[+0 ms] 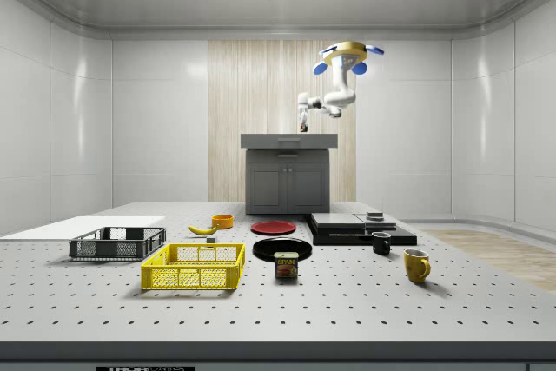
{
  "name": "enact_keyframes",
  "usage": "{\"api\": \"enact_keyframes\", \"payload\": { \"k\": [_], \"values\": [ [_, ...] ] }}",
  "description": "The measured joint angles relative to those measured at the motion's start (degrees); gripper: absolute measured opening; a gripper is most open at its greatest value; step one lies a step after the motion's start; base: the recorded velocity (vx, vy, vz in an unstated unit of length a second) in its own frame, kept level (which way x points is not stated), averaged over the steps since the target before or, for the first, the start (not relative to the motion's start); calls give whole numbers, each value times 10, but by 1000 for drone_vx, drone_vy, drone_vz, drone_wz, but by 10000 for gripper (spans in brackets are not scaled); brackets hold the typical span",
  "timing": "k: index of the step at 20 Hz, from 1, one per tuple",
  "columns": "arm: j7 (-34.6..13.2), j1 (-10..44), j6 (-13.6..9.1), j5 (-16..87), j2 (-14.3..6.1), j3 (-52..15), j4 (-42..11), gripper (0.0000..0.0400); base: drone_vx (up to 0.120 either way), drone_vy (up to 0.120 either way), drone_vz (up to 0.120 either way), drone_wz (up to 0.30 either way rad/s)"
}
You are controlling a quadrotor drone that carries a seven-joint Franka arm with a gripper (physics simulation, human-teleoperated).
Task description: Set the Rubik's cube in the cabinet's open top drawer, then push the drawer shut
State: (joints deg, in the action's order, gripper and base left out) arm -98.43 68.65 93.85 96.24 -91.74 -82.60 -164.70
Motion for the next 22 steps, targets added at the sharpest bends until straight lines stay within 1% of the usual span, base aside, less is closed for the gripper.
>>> {"api": "enact_keyframes", "payload": {
  "k": [1,4,9,15,22],
  "values": [
    [0,0,0,0,0,0,0,320,0,-40,-80,0],
    [0,0,0,0,0,0,0,320,0,-120,0,0],
    [-1,4,9,25,-1,27,4,320,0,0,0,0],
    [-3,13,26,78,-1,82,15,320,0,0,0,0],
    [-4,25,42,131,4,138,31,320,0,0,0,0]
  ]
}}
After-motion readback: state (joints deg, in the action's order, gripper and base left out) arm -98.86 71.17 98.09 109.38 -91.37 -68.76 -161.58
